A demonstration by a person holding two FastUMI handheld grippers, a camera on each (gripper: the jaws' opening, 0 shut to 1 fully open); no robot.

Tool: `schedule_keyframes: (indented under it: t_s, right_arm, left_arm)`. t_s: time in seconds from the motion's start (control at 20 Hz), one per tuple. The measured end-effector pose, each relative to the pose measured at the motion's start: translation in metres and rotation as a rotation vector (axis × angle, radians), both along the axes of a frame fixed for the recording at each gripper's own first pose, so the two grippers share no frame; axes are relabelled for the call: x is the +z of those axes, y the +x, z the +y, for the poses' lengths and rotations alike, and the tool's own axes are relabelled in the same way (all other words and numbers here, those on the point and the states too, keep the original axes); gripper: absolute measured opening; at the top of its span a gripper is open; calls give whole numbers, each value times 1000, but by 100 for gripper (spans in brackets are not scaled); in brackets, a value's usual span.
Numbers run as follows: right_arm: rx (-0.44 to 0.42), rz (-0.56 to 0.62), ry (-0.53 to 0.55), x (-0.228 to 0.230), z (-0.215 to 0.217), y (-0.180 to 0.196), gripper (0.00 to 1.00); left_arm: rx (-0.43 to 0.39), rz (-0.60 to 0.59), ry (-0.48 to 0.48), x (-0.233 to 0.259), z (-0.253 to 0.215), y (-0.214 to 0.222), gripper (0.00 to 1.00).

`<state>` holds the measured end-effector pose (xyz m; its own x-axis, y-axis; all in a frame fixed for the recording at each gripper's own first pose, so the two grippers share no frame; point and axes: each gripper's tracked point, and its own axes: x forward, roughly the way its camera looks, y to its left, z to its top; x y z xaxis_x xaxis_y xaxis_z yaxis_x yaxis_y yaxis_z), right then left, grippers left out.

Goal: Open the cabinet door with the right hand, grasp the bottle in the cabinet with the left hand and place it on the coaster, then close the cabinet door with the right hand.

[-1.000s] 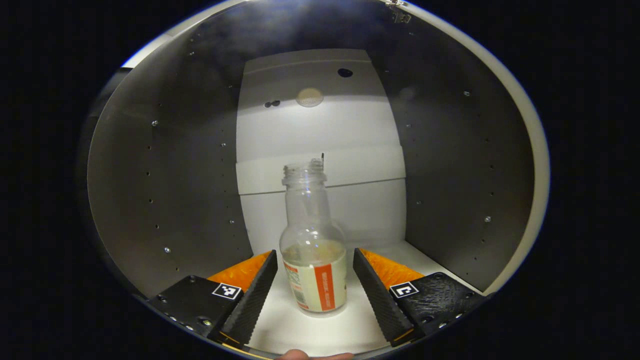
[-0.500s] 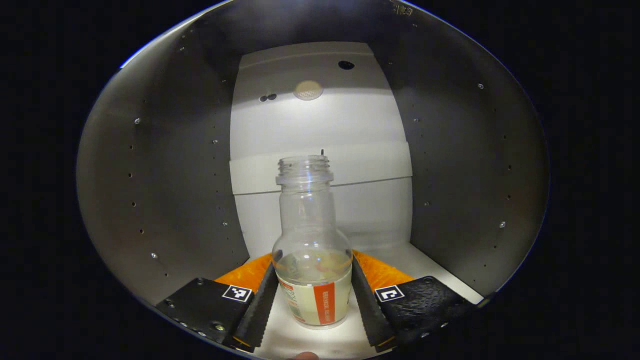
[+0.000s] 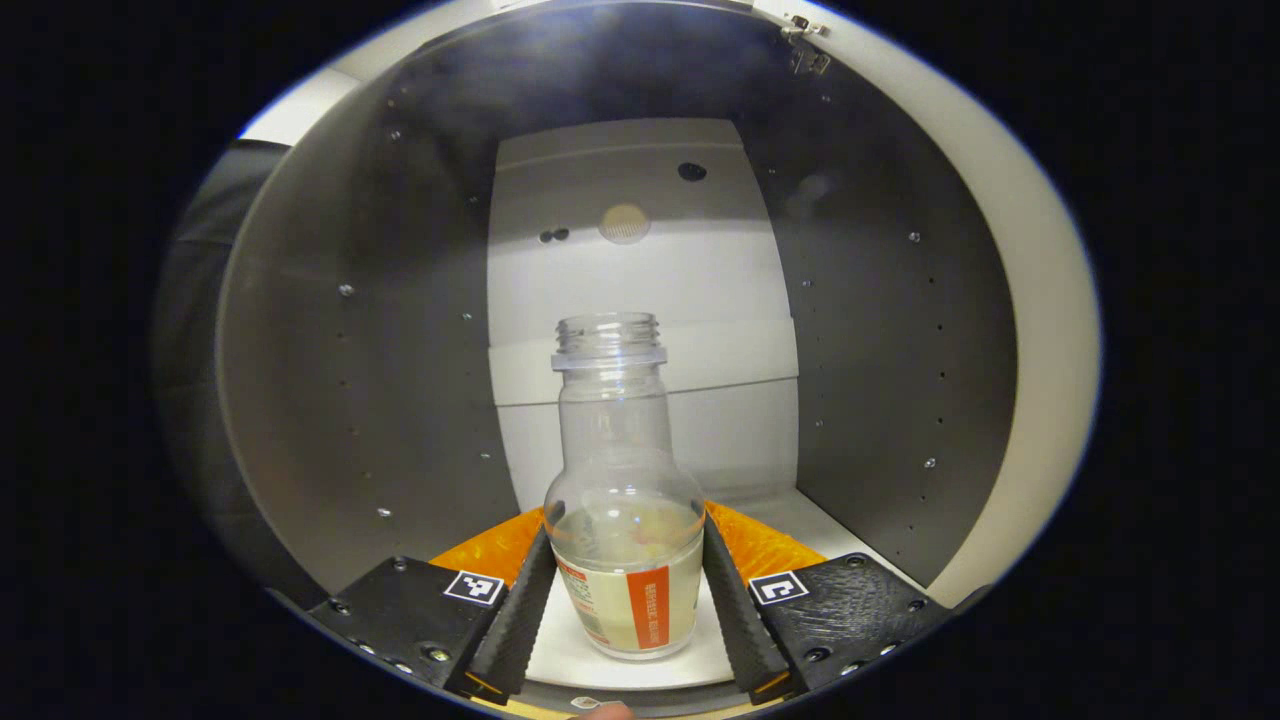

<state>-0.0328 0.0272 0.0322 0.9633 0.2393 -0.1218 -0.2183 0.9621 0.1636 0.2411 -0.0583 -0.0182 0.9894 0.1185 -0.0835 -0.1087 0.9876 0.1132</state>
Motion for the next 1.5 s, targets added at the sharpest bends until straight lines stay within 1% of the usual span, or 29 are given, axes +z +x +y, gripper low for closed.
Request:
schedule_keyframes:
  t_s: [0.1, 0.15, 0.3, 0.35, 0.4, 0.45, 0.5, 0.55, 0.6, 0.75, 0.85, 0.9, 0.95, 1.0, 1.15, 1.25, 1.35, 1.4, 1.45, 1.5]
  right_arm:
    - [33, 20, -56, -8, 0, -1, 99]
    - [61, 36, -82, -14, 4, -3, 100]
    - [144, 71, -132, -29, 15, -15, 100]
    - [149, 78, -145, -35, 15, -15, 100]
    - [146, 88, -150, -36, 13, -19, 98]
    - [137, 86, -140, -37, 13, -21, 100]
    - [116, 85, -122, -38, 13, -21, 98]
    - [92, 83, -105, -39, 12, -22, 98]
    - [68, 79, -81, -38, 13, -25, 100]
    - [24, 89, -15, -46, 26, -46, 98]
    - [-5, 130, -38, -66, 33, -62, 97]
    - [-13, 156, -52, -78, 38, -69, 100]
    - [-4, 186, -57, -90, 47, -76, 100]
    - [6, 212, -65, -102, 56, -83, 98]
    - [15, 269, -120, -137, 70, -97, 100]
    - [55, 331, -127, -169, 82, -102, 99]
    - [143, 439, -70, -206, 105, -114, 99]
    - [162, 471, -56, -219, 109, -119, 100]
    - [160, 490, -55, -225, 103, -120, 100]
    - [164, 507, -54, -236, 100, -124, 100]
  left_arm:
    - [16, -3, -7, 4, 3, -18, 74]
    - [25, -5, -9, 6, 6, -27, 74]
    - [45, -11, 12, 16, 18, -66, 74]
    - [46, -8, 9, 18, 22, -78, 74]
    - [48, -5, 5, 18, 28, -91, 74]
    - [45, -2, 0, 18, 35, -103, 74]
    - [40, 2, -4, 17, 42, -115, 74]
    - [36, 3, -2, 17, 50, -127, 74]
    - [35, 3, -2, 14, 58, -137, 74]
    - [34, 15, -5, 2, 85, -166, 74]
    - [27, 27, -37, -17, 100, -186, 74]
    - [24, 31, -51, -28, 105, -195, 74]
    - [27, 38, -56, -41, 113, -202, 74]
    - [41, 51, -56, -57, 120, -209, 74]
    - [64, 42, -87, -102, 133, -236, 74]
    - [103, 27, -113, -133, 144, -256, 74]
    - [145, 27, -174, -179, 152, -283, 74]
    - [161, 37, -197, -204, 156, -293, 74]
    - [179, 69, -212, -236, 159, -300, 74]
    - [198, 110, -208, -263, 161, -305, 74]
